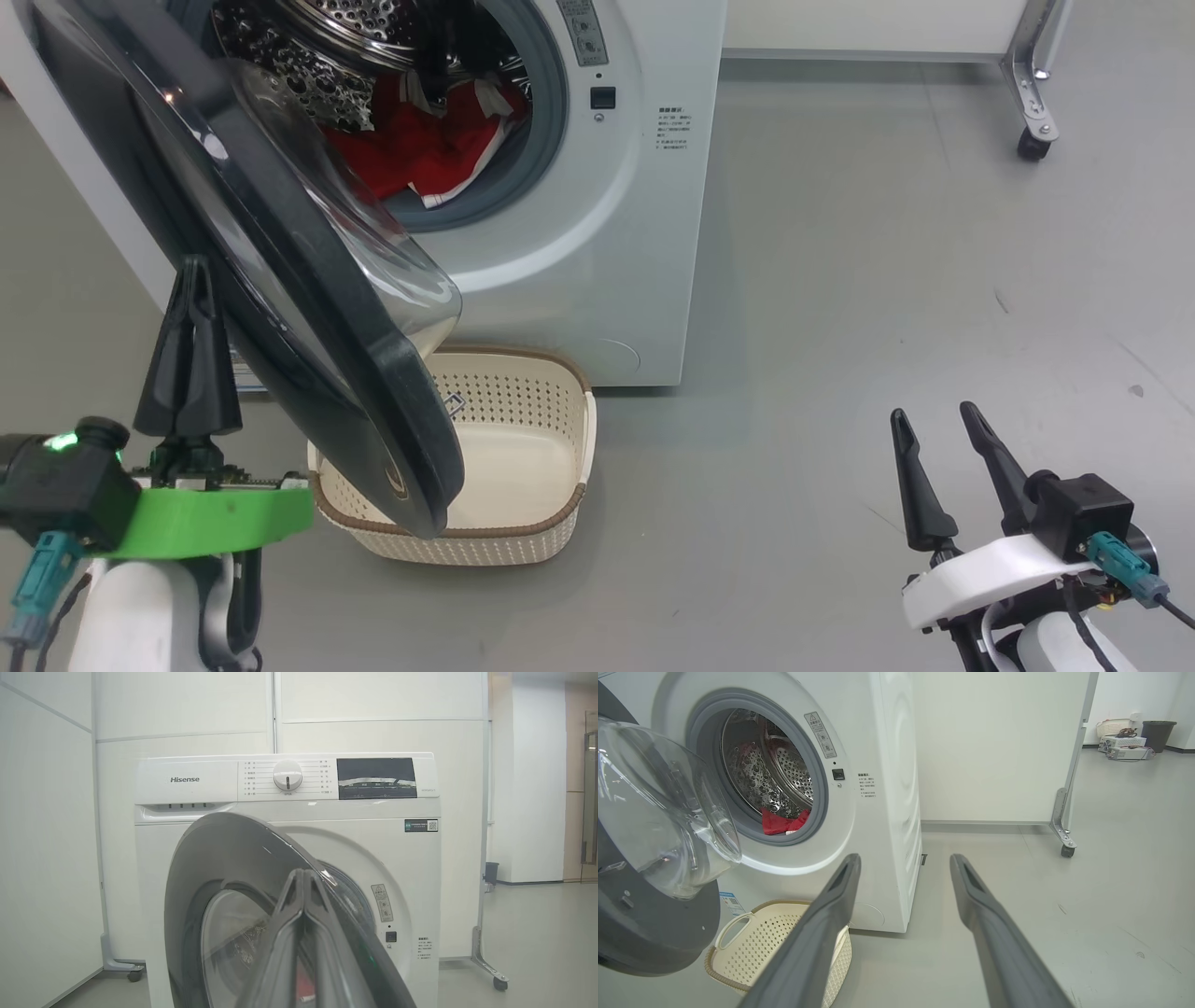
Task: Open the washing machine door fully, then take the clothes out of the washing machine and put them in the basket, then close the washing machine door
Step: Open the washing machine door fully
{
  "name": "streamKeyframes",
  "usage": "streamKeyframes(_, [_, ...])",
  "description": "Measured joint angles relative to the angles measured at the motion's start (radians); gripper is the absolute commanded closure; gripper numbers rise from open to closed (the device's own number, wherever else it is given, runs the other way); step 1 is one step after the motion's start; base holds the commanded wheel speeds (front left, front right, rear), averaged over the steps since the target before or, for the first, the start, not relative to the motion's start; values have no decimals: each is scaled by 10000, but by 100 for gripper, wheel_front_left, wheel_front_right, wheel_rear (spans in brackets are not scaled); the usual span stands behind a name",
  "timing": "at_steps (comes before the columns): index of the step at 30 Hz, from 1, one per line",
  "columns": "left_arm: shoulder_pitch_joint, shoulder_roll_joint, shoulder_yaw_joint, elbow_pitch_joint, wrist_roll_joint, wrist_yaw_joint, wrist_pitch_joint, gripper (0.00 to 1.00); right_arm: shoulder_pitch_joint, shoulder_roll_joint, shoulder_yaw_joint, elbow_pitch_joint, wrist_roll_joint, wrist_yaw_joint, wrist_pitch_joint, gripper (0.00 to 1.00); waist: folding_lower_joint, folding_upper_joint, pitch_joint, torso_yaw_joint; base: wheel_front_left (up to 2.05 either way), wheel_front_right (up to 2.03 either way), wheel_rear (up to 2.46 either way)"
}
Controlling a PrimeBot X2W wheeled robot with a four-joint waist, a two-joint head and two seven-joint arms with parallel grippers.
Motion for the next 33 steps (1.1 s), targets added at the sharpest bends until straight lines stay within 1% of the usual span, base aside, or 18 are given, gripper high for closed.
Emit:
streamKeyframes(5, [-198, 56, -416, -502, 94, 0, -4, 100, -1, 61, 54, 2, -6, 10, 0, 0, 0, 0, 42, -79, 0, 0, 0])
streamKeyframes(9, [-313, 88, -976, -688, 184, 0, -6, 100, -1, 119, 38, 6, -8, 10, -2, 0, 0, 0, 84, -146, 0, 0, 0])
streamKeyframes(19, [-492, 242, -2136, -830, 242, 0, 161, 100, -4, 198, -61, 4, -75, 10, -2, 0, 0, 0, 216, -286, 0, 0, 0])
streamKeyframes(25, [-490, 238, -2809, -610, 157, 0, 428, 100, -10, 305, -86, 4, -171, 10, -2, 0, 0, 0, 319, -387, 0, 0, 0])
streamKeyframes(31, [-464, 234, -3237, -134, -50, 0, 731, 100, -53, 368, -226, -59, -192, 15, -2, 0, 0, 0, 431, -539, 0, 0, 0])
streamKeyframes(33, [-389, 230, -3244, 46, -155, 0, 815, 100, -78, 382, -219, -59, -245, 27, -2, 0, 0, 0, 459, -597, 0, 0, 0])
